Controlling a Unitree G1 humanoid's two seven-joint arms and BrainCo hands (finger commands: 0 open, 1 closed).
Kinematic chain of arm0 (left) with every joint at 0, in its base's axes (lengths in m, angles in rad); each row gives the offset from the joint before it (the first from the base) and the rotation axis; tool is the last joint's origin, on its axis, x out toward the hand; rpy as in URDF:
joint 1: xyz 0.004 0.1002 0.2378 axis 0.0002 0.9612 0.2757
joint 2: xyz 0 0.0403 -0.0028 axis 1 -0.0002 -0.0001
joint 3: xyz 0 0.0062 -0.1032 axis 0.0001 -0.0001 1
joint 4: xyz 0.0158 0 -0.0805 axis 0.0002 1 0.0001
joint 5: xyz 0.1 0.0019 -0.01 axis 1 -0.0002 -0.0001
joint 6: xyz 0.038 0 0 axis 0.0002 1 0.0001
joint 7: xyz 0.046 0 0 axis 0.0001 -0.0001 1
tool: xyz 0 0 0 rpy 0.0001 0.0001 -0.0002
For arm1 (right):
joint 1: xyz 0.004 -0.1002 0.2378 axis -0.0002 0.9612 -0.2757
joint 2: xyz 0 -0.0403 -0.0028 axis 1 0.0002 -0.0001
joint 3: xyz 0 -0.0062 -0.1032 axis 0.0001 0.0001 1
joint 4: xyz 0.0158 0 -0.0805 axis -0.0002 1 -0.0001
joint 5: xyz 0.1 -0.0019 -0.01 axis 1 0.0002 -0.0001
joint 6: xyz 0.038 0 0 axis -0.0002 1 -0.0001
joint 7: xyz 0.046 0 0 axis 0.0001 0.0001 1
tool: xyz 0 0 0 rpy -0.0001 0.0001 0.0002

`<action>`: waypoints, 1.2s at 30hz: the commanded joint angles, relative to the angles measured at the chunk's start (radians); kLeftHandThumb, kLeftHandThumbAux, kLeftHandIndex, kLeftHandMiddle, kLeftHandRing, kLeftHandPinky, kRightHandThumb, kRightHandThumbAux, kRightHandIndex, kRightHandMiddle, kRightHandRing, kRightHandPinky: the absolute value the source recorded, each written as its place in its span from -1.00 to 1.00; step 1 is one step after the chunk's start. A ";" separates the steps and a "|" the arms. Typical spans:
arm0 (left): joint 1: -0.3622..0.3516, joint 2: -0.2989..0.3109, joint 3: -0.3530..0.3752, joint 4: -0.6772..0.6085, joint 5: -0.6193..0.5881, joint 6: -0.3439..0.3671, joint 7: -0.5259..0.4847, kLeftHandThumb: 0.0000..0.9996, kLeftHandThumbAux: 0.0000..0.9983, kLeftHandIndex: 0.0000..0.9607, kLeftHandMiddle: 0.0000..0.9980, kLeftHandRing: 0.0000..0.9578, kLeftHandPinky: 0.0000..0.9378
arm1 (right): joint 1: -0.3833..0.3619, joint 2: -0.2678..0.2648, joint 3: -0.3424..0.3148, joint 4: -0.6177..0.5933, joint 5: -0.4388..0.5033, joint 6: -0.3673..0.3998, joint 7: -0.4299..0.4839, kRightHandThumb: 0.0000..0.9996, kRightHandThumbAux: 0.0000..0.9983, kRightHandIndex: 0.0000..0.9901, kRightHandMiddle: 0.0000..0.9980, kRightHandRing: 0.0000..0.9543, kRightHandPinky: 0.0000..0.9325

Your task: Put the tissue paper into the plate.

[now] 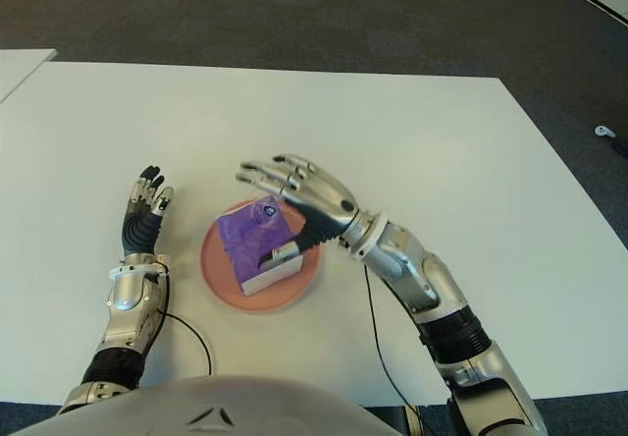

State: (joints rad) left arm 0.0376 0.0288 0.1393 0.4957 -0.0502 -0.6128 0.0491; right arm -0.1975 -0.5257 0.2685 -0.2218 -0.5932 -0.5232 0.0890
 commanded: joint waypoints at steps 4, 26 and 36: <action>0.048 -0.008 -0.005 0.064 0.018 0.015 0.003 -1.00 0.04 -1.00 -1.00 -1.00 -0.99 | -0.006 0.031 -0.076 -0.047 0.156 0.115 0.088 -0.66 -0.62 -1.00 -1.00 -1.00 -1.00; 0.047 -0.001 0.000 0.067 0.003 0.004 -0.011 -1.00 0.06 -1.00 -1.00 -1.00 -1.00 | -0.065 0.161 -0.278 0.205 0.293 0.182 -0.056 -0.73 -0.52 -1.00 -1.00 -1.00 -1.00; 0.049 0.001 -0.002 0.057 0.004 0.005 -0.009 -1.00 0.07 -1.00 -1.00 -1.00 -0.99 | 0.021 0.338 -0.298 0.300 0.381 0.156 -0.194 -0.90 -0.09 -1.00 -1.00 -1.00 -1.00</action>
State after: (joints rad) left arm 0.0338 0.0359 0.1395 0.4957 -0.0561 -0.6118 0.0487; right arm -0.2376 -0.2482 -0.0391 0.0295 -0.2462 -0.3453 -0.0762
